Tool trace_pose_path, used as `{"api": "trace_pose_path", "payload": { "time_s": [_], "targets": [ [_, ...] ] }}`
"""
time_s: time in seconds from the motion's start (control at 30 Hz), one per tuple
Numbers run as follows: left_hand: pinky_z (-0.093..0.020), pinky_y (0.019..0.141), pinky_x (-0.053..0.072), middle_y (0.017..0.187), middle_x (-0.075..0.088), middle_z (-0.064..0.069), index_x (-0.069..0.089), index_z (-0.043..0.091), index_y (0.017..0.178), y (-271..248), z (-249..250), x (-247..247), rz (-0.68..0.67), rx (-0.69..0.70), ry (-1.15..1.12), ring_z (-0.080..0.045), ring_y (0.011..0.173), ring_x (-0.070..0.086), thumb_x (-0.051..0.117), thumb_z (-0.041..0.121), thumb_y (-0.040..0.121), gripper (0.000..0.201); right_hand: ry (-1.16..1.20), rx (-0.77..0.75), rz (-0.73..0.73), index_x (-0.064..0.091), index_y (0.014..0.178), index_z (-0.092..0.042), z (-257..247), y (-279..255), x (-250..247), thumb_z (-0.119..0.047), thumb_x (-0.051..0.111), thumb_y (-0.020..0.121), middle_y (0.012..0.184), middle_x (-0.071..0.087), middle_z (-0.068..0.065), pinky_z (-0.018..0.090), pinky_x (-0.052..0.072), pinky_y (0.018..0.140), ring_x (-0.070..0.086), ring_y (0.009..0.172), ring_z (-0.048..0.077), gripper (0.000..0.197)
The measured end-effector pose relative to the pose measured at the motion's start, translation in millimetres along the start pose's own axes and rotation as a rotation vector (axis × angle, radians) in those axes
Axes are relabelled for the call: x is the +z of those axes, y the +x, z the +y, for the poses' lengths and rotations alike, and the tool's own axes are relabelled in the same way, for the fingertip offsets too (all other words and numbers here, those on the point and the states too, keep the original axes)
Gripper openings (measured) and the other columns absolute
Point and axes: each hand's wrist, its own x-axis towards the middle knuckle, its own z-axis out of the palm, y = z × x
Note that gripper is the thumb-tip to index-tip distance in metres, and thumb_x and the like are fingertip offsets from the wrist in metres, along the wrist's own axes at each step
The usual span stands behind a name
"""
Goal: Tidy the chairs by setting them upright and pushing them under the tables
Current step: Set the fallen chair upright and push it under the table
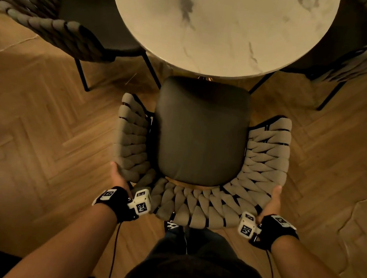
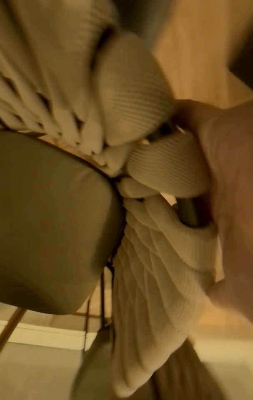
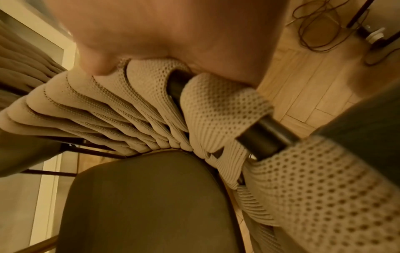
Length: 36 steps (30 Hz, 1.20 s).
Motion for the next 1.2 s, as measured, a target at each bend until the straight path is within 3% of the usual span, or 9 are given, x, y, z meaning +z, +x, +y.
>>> {"api": "trace_pose_path", "payload": {
  "time_s": [0.1,0.27,0.47,0.73,0.87,1.0,1.07,1.13,1.2],
  "targets": [
    [-0.035,0.057,0.051,0.108,0.064,-0.005,0.065,0.016,0.093,-12.2,-2.7,9.4,-0.011,-0.013,-0.048,-0.028,0.077,0.060,0.022,0.075,0.092,0.072,-0.034,-0.006,0.047,0.054,0.134,-0.008,-2.1,5.7,2.1,-0.084,0.042,0.080,0.095,0.064,0.015,0.041,0.048,0.062,0.061,0.081,0.034,0.095],
    [-0.048,0.093,0.046,0.153,0.044,-0.016,0.050,0.014,0.143,-10.7,10.3,19.2,0.011,-0.079,-0.054,-0.038,0.130,0.052,0.027,0.087,0.081,0.098,-0.050,-0.048,0.046,0.047,0.142,-0.009,-26.6,11.4,19.3,-0.085,0.041,0.080,0.132,0.059,0.019,0.046,0.048,0.073,0.060,0.086,0.033,0.097],
    [-0.042,0.067,0.049,0.149,0.048,-0.018,0.048,0.010,0.144,-13.8,38.7,43.7,-0.038,-0.061,-0.010,-0.032,0.082,0.061,0.024,0.085,0.084,0.099,-0.098,-0.091,0.047,0.038,0.149,-0.011,-65.2,17.9,52.0,-0.081,0.038,0.085,0.149,0.048,0.019,0.048,0.044,0.091,0.053,0.125,0.037,0.094],
    [-0.052,0.068,0.062,0.117,0.071,-0.020,0.064,0.012,0.129,9.4,59.4,70.3,-0.148,-0.081,0.067,-0.037,0.103,0.070,0.026,0.048,0.102,0.059,-0.146,-0.111,0.087,0.032,0.153,-0.018,-101.5,30.7,67.3,-0.093,0.035,0.072,0.154,0.043,0.016,0.045,0.051,0.083,0.051,0.130,0.038,0.110],
    [-0.063,0.082,0.057,0.116,0.072,-0.020,0.061,0.014,0.127,27.4,48.4,70.2,-0.104,-0.076,0.063,-0.039,0.098,0.073,0.029,0.067,0.095,0.070,-0.229,-0.092,0.109,0.033,0.152,-0.021,-107.9,45.5,56.8,-0.106,0.033,0.045,0.153,0.044,0.015,0.055,0.049,0.097,0.055,0.124,0.040,0.136],
    [-0.056,0.075,0.060,0.101,0.072,-0.018,0.059,0.014,0.112,33.6,47.3,73.6,-0.057,-0.069,0.121,-0.034,0.091,0.073,0.022,0.070,0.094,0.070,-0.291,-0.107,0.118,0.040,0.148,-0.019,-108.0,58.8,49.7,-0.102,0.032,0.053,0.144,0.053,0.016,0.058,0.054,0.088,0.064,0.089,0.036,0.127],
    [-0.056,0.083,0.058,0.097,0.068,-0.017,0.061,0.012,0.110,41.2,48.5,70.5,-0.024,-0.036,0.209,-0.032,0.088,0.071,0.023,0.072,0.092,0.074,-0.362,-0.098,0.138,0.043,0.146,-0.019,-109.8,79.0,43.4,-0.106,0.029,0.042,0.140,0.056,0.018,0.063,0.053,0.090,0.066,0.094,0.039,0.136],
    [-0.054,0.090,0.055,0.093,0.067,-0.017,0.065,0.005,0.110,47.7,53.4,62.1,-0.003,0.019,0.337,-0.033,0.083,0.069,0.039,0.059,0.093,0.063,-0.423,-0.084,0.166,0.041,0.147,-0.014,-114.2,81.0,47.6,-0.100,0.026,0.058,0.139,0.056,0.021,0.061,0.051,0.095,0.064,0.105,0.042,0.125],
    [-0.042,0.073,0.058,0.078,0.068,-0.015,0.070,0.001,0.107,37.4,61.5,57.5,-0.040,0.042,0.453,-0.032,0.067,0.066,0.053,0.029,0.087,0.039,-0.507,-0.129,0.159,0.035,0.150,-0.006,-122.6,53.8,60.2,-0.072,0.030,0.091,0.146,0.048,0.022,0.054,0.047,0.101,0.057,0.118,0.042,0.088]
  ]
}}
